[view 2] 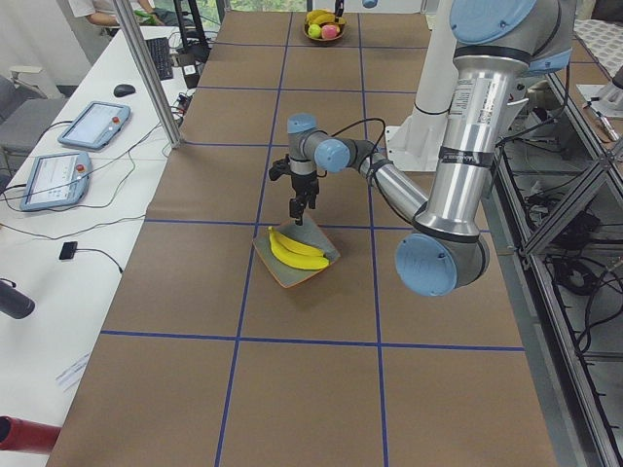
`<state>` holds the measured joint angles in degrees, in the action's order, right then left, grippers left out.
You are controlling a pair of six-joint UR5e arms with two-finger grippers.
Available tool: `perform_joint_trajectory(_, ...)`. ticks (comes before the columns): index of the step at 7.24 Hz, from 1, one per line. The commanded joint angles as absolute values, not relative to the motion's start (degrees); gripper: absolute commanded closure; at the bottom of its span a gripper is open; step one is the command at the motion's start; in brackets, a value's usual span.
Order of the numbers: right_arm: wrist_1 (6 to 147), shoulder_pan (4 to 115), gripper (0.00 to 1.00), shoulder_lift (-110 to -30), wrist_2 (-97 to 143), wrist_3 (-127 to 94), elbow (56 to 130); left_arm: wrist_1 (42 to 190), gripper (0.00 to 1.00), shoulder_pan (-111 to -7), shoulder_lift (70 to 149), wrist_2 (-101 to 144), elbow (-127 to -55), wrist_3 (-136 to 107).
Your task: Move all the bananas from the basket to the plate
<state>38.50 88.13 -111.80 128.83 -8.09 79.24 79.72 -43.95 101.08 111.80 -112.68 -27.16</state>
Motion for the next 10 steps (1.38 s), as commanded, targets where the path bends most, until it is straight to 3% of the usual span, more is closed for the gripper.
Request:
perform_joint_trajectory(1, 38.58, 91.9, 1.0, -111.01, 134.26, -7.39, 80.06, 79.72, 0.01, -43.95, 101.07, 111.8, -112.68, -27.16)
perform_joint_trajectory(5, 38.93, 97.82, 1.0, -109.0, 136.41, -7.55, 85.24, 79.72, 0.01, -43.95, 101.07, 111.88, -112.59, -27.25)
perform_joint_trajectory(7, 39.29, 96.78, 1.0, -104.18, 136.57, -14.8, 85.34, 79.89, 0.01, -43.95, 101.16, 112.06, -112.59, -27.16)
perform_joint_trajectory(10, 36.93, 83.71, 1.0, -100.04, 137.55, -34.39, 90.94, 79.98, 0.01, -43.95, 104.06, 114.59, -115.02, -31.28)
